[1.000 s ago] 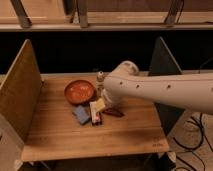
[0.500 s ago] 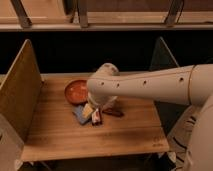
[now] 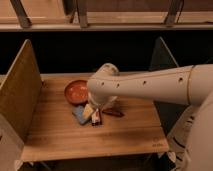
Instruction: Place the white sponge in the ceramic cup
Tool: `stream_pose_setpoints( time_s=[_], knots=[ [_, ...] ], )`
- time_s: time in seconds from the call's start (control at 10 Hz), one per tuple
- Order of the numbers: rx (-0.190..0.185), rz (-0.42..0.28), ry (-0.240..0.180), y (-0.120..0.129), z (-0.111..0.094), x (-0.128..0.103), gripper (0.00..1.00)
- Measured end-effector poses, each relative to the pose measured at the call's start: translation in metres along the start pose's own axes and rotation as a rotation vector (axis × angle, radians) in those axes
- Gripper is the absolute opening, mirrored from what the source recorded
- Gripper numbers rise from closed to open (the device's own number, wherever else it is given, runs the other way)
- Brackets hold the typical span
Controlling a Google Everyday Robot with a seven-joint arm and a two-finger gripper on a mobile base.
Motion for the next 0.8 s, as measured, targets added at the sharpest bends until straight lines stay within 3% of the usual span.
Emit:
stream_pose_setpoints(
  time_s=[0.3,0.5,0.8],
  knots=[
    [-0.075,-0.052,0.060,0.034,0.032,-0.001,0.80],
    [-0.099,-0.080,0.094,0.046,0.055,-0.005,0.80],
    [-0.047,-0.136,0.078,0.038,0.093,-0.030,0.80]
  ],
)
